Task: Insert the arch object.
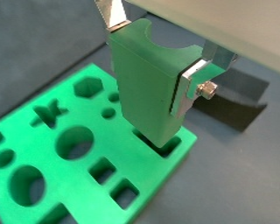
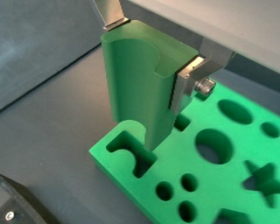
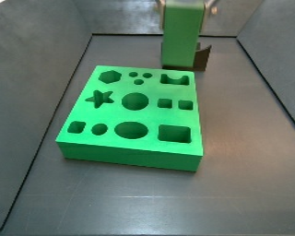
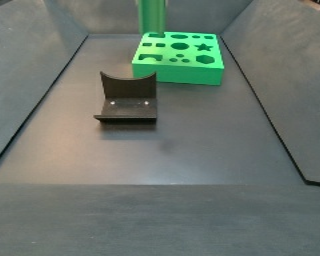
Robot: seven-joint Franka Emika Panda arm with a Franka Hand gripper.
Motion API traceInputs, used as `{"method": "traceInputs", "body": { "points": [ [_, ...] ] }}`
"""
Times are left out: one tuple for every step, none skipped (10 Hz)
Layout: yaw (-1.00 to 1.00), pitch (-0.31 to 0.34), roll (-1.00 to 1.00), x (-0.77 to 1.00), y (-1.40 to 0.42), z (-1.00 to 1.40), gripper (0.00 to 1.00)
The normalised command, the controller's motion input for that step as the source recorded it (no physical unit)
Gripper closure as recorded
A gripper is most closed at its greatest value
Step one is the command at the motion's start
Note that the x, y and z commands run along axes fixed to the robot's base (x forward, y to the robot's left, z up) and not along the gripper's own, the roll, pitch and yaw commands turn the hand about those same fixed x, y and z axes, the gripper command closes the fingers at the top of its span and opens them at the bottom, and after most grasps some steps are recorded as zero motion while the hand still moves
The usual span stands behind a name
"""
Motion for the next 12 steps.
{"method": "traceInputs", "body": {
  "points": [
    [0.20,-0.196,0.13,0.11,0.01,-0.68,1.00],
    [0.23,-0.297,0.11,-0.01,0.14,-0.52,1.00],
    [0.12,-0.223,-0.08,-0.15,0.09,-0.26,1.00],
    [0.04,-0.189,-0.12,-0.15,0.05,-0.22,1.00],
    [0.00,-0.131,-0.06,-0.30,0.08,-0.32,1.00],
    [-0.09,-0.071,-0.06,-0.31,0.24,-0.31,1.00],
    [0.00,-0.010,0.00,0.00,0.26,-0.42,1.00],
    [0.00,0.020,0.00,0.18,0.18,-0.49,1.00],
    [0.00,0.107,0.00,0.44,0.00,-0.66,1.00],
    [-0.10,0.071,0.00,0.40,-0.03,-1.00,1.00],
    [-0.07,0.000,0.00,0.18,-0.03,-1.00,1.00],
    [-0.05,-0.024,0.00,0.06,0.00,-1.00,1.00]
  ]
}}
